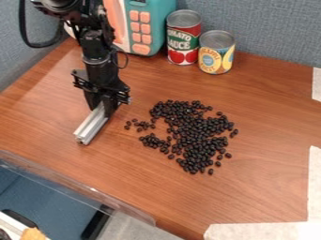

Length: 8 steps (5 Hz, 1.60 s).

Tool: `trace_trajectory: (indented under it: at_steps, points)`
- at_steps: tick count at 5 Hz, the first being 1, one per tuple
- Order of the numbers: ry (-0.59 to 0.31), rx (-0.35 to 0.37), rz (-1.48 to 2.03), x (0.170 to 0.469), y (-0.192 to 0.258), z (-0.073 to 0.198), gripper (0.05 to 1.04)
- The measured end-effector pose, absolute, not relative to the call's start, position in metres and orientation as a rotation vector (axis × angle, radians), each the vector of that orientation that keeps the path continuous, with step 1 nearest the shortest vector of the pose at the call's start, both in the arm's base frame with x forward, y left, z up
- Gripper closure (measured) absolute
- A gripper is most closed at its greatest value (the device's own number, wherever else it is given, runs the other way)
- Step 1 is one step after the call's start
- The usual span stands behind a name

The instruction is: Sweep into pile

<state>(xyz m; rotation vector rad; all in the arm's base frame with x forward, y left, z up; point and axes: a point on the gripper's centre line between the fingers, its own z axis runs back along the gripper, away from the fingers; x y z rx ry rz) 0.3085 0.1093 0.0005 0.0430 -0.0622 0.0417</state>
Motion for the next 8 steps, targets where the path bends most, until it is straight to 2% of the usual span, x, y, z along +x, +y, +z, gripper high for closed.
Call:
trace_trajectory:
  at_steps: [2,6,8]
  points:
    - [-0.08,0.023,0.066,0.316,0.068,0.001,0.716]
    - [-0.096,0.081,0.093,0.336,-0.006,0.001,0.716]
    - [-0.089,0.085,0.074,0.335,-0.04,0.001,0.716]
